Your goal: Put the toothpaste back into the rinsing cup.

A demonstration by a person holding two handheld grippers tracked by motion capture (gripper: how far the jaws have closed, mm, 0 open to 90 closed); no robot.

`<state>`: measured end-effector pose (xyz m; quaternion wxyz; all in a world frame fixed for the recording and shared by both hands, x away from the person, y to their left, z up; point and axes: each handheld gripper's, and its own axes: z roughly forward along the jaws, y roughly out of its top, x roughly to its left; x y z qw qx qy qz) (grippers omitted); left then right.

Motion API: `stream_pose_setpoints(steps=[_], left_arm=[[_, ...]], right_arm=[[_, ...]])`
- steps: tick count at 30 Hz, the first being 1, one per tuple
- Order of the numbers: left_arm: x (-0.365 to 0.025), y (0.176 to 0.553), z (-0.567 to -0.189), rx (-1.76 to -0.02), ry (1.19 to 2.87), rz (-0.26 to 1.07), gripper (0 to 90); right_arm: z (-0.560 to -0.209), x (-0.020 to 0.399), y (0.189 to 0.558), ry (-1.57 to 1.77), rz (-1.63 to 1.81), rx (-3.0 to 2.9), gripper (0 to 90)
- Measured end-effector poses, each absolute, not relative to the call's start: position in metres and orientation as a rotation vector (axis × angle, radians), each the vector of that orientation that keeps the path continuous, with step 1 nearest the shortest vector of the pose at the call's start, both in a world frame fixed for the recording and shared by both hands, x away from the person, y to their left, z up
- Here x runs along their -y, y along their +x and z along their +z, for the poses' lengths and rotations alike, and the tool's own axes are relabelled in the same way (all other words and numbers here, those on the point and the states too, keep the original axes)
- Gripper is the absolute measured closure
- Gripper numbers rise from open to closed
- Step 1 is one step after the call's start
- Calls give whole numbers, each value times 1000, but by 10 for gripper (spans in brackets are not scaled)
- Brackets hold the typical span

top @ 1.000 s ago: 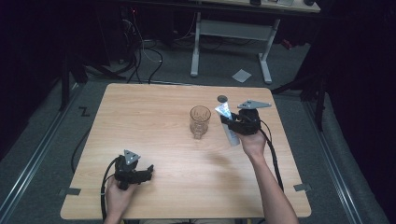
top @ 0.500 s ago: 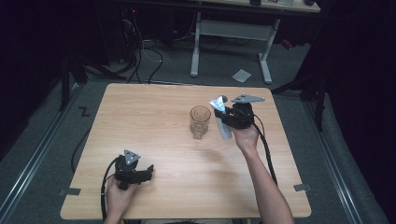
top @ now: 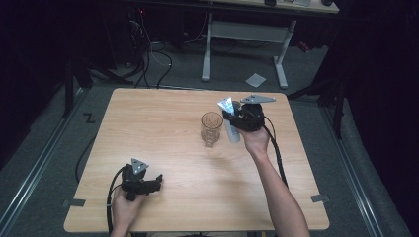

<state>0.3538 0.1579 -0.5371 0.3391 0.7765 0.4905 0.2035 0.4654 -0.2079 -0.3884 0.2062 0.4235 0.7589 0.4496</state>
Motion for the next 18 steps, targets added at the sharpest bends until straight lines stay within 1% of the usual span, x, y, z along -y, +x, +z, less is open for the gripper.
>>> stream_pose_setpoints(steps=[9,18], left_arm=[[-158,354,-537,-1274,2026,532,142],[-158,354,-537,-1273,2027,532,142]], right_arm=[[-376,194,473,1151,1236,-2109,652],[-366,190,482,1154,1264,-2087,651]])
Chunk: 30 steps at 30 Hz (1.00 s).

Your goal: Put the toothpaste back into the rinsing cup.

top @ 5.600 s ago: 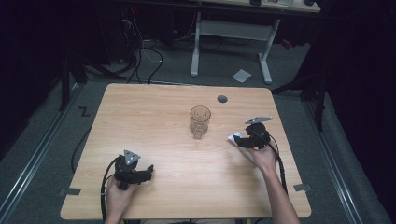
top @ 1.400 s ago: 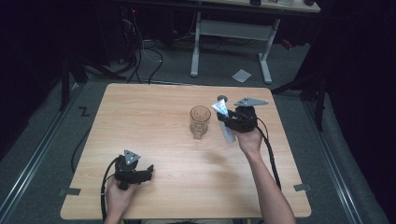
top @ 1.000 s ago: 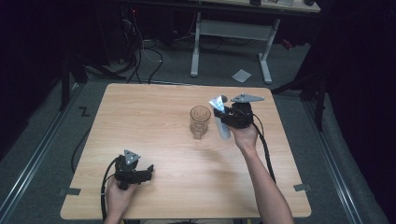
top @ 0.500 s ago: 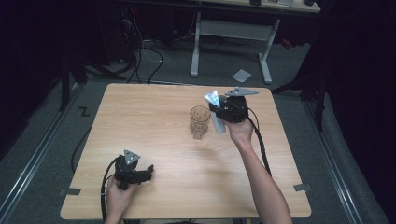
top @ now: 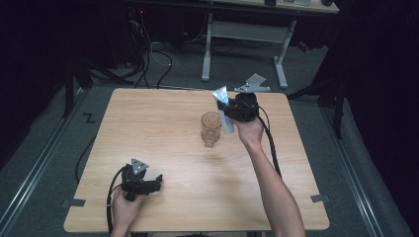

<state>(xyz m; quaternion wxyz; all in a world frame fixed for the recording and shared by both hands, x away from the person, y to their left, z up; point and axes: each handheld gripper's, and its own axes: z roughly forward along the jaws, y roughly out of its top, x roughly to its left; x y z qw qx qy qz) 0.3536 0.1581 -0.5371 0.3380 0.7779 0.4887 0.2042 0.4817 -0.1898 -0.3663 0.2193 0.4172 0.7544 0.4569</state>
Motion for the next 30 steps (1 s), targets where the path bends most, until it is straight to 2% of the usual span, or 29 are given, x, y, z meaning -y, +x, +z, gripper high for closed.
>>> stream_pose_setpoints(steps=[16,30], left_arm=[[-158,354,-537,-1274,2025,532,142],[-158,354,-537,-1273,2027,532,142]], right_arm=[[-359,173,497,1146,1261,-2065,648],[-367,163,505,1145,1257,-2057,644]])
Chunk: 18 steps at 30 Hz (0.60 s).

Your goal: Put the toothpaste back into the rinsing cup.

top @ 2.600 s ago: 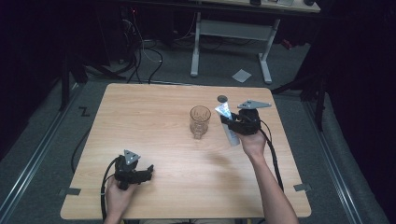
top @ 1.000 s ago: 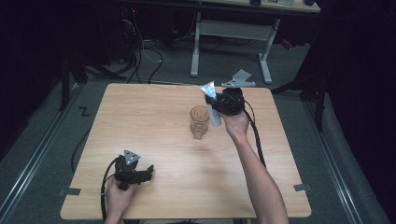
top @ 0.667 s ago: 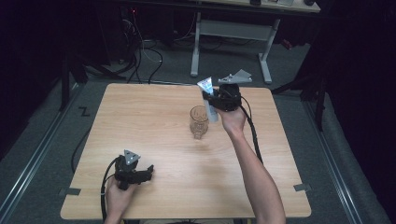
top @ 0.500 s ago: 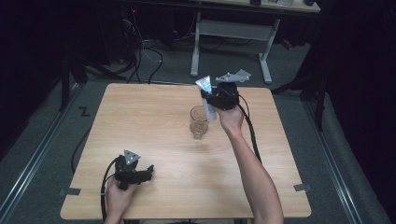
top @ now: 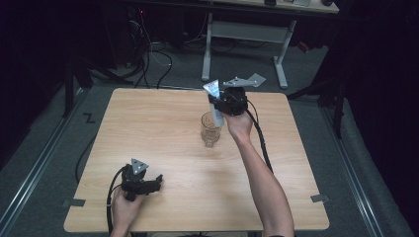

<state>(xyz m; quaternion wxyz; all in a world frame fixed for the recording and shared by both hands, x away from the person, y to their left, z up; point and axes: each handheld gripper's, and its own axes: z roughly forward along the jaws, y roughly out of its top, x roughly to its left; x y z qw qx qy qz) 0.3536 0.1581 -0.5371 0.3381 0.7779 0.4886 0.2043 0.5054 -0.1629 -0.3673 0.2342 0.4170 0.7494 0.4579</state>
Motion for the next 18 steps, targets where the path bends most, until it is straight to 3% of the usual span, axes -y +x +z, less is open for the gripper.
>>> stream_pose_setpoints(steps=[18], left_arm=[[-158,354,-537,-1273,2027,533,142]], right_arm=[[-374,159,510,1154,1240,-2057,639]])
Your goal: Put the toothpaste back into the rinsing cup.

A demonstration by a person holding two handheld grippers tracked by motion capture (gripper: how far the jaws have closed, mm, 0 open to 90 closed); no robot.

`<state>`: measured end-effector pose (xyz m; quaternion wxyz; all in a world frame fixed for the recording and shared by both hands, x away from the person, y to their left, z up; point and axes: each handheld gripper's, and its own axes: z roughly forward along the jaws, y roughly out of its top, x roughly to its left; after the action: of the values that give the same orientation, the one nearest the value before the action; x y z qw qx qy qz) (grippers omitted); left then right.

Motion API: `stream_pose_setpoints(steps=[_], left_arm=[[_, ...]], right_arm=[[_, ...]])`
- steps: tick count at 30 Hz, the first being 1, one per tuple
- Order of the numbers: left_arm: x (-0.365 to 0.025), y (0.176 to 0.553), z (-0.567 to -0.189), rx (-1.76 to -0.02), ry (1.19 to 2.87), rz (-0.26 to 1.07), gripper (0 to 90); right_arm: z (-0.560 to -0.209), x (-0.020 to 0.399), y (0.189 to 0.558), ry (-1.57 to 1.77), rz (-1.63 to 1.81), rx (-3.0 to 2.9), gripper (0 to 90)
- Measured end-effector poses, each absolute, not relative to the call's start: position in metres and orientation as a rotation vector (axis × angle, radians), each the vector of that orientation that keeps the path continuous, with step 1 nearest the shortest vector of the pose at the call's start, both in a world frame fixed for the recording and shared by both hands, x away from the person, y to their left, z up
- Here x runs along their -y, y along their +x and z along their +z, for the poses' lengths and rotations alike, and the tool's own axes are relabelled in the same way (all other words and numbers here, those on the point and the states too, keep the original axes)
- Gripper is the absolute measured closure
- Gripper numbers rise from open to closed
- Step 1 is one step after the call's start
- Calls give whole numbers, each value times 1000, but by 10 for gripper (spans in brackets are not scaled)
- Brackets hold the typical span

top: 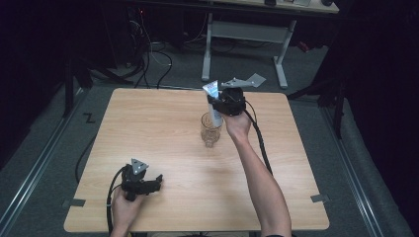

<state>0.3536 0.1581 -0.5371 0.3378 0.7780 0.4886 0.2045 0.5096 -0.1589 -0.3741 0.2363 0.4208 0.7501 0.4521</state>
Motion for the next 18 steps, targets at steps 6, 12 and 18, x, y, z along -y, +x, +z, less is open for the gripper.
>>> stream_pose_setpoints(steps=[6,12,18], left_arm=[[-158,354,-537,-1273,2027,532,142],[-158,354,-537,-1273,2027,533,142],[-158,354,-537,-1272,2028,533,142]], right_arm=[[-377,155,511,1135,1222,-2053,637],[-385,153,511,1150,1214,-2063,635],[-393,153,512,1154,1217,-2061,634]])
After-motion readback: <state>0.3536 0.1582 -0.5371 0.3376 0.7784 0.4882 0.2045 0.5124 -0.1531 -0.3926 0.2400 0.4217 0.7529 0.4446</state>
